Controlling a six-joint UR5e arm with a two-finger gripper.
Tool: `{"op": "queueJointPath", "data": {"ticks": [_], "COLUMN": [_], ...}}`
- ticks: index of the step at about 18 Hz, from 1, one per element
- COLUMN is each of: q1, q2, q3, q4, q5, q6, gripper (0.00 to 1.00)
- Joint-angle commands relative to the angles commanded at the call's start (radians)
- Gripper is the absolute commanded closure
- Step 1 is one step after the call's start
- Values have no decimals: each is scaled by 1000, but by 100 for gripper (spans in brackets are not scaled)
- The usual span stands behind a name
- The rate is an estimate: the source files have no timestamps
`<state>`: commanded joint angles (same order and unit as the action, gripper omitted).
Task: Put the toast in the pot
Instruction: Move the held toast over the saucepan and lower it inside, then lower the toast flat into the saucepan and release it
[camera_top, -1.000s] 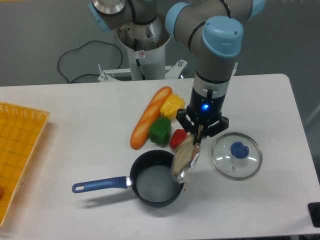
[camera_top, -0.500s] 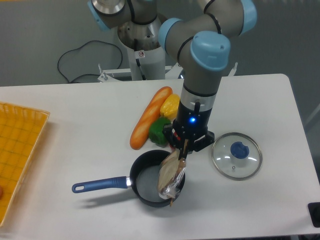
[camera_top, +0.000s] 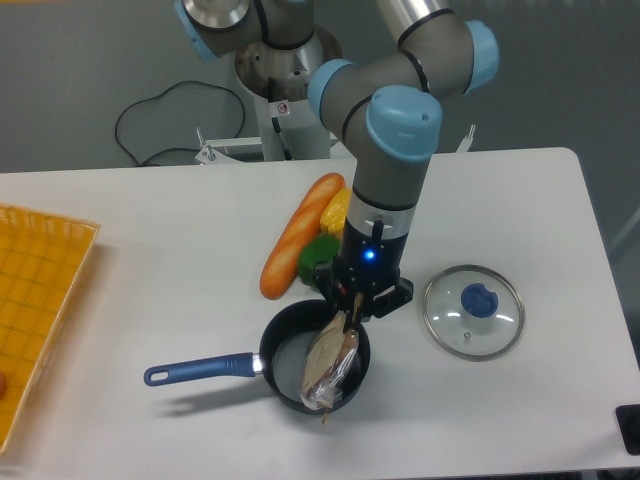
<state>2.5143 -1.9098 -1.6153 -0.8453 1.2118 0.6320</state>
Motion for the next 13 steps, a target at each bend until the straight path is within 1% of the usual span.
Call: {"op": "queueJointPath", "data": {"ticks": [3, 7, 9, 13], "q1": [-11, -17, -28, -31], "q2": [-15, -31, -43, -51], "q3": [-3, -6, -8, -25], "q4": [28, 43, 63, 74], "q5": [0, 0, 0, 0], "q6": [0, 2, 3, 5], "gripper": [100, 100, 100, 100]}}
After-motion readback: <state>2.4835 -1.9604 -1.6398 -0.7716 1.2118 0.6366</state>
